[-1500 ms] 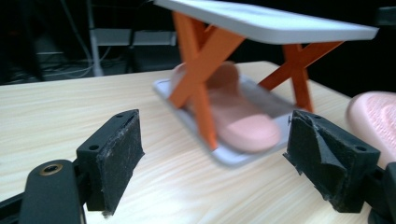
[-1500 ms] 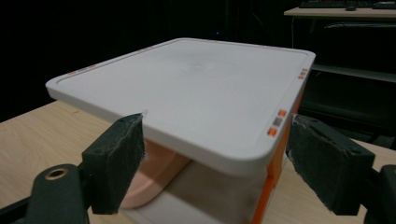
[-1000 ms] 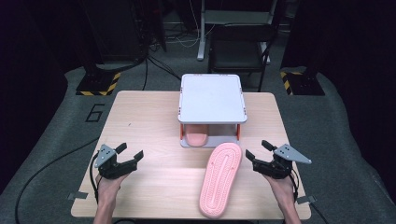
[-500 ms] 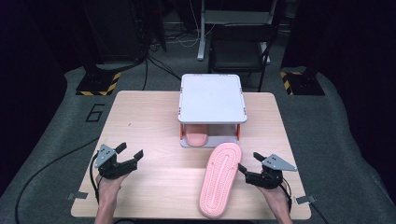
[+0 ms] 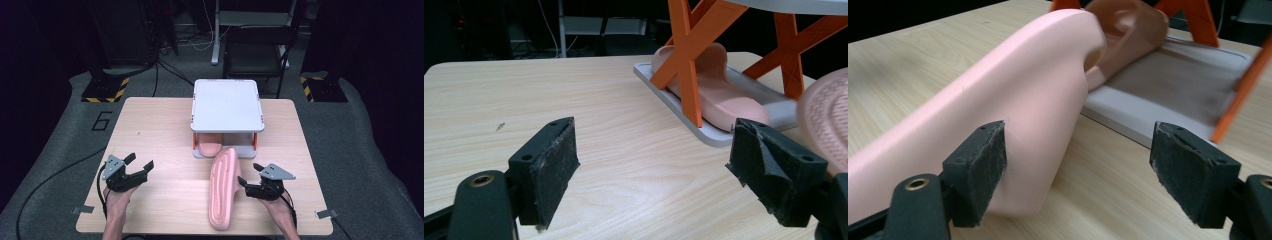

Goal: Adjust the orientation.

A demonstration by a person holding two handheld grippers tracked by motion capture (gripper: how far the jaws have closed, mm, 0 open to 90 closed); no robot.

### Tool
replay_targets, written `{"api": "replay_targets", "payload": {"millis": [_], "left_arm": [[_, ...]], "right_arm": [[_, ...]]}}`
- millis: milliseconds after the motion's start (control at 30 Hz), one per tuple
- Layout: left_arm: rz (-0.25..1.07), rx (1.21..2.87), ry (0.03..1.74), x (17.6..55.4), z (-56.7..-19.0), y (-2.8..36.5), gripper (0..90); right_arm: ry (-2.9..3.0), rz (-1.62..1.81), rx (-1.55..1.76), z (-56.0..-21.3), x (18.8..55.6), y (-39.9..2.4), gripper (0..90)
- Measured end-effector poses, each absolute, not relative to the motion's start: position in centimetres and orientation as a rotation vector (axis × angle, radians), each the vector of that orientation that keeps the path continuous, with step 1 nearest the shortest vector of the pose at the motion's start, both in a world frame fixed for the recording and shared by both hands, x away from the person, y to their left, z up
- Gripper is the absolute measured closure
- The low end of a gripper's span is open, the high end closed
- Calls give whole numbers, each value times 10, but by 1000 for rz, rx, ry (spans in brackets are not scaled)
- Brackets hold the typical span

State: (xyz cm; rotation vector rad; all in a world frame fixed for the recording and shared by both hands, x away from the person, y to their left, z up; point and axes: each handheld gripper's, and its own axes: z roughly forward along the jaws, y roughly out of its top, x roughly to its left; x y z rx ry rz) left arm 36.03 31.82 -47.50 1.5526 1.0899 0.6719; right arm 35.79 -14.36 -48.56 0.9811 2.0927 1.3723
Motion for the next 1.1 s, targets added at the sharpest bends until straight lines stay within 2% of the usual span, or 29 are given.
{"api": "replay_targets", "payload": {"millis": [167,567,733,833,967,1100], "left_arm": [[678,1548,1094,358,-474,322,193],[689,1527,1099,355,-472,327,193],[695,1510,1103,355,-471,328,194],[693,1511,1104,355,-472,328,194],[686,1532,1101,356,-473,327,194],[692,1515,1100,357,-473,324,197]], "right_arm": [[2096,1409,963,-483,363,-124,223],[2088,1419,967,-480,360,-114,224],[2025,1465,1022,-485,349,-134,247],[1948,1521,1191,-499,351,-159,282],[1976,1515,1204,-502,357,-159,315],[2045,1489,1105,-503,361,-137,342]]}}
